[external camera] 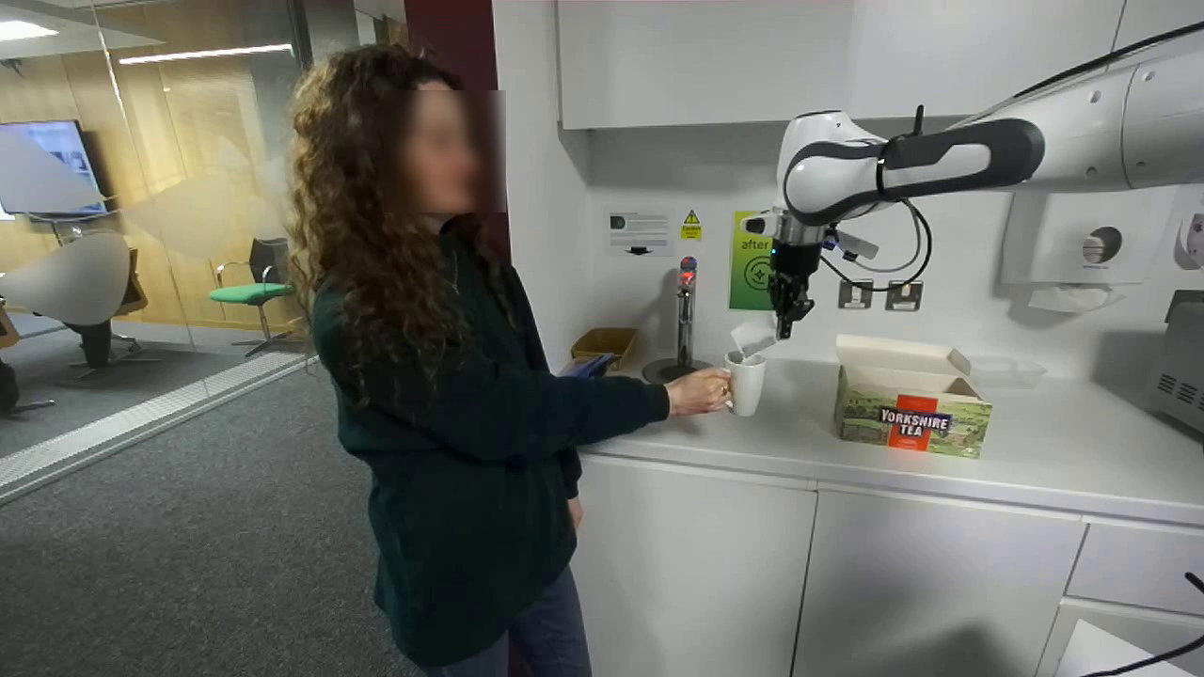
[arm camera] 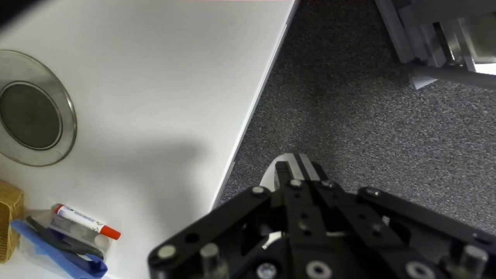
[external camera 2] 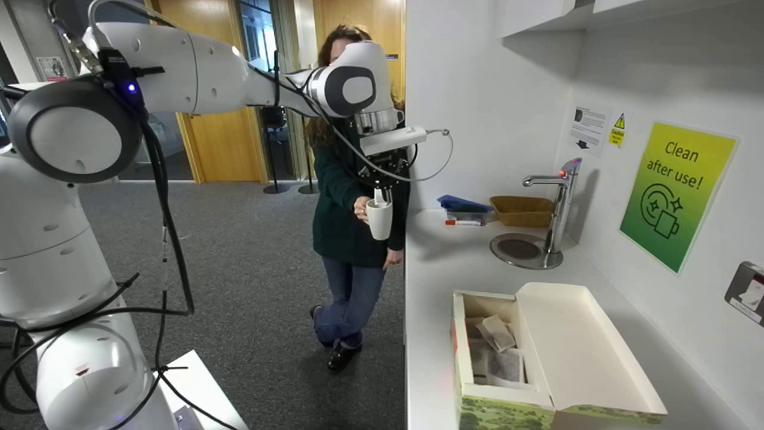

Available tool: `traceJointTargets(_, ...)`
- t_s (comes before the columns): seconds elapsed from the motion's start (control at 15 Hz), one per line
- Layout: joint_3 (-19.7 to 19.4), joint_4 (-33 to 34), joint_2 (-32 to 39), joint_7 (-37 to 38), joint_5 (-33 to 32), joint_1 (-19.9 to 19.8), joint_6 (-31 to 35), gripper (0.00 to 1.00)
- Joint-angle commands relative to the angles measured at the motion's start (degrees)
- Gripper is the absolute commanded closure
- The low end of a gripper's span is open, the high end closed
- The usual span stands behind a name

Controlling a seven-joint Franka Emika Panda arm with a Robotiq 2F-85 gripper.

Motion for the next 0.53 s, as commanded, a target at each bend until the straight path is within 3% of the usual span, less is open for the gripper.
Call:
traceJointTargets(0.0,0.15,-0.19,-0.82,1.98,-2.06,0.55,0.51,1.00)
traceJointTargets(0.07,0.21,-0.18,-0.80,2.50,-2.54,0.66,0.36,0.74)
traceJointTargets(0.2,0.26,-0.61,-1.07,2.46,-3.30,0.89,0.82,0.66)
traceJointTargets(0.47,0.30,-0.45,-1.12,2.26,-3.44,1.13,0.19,0.37)
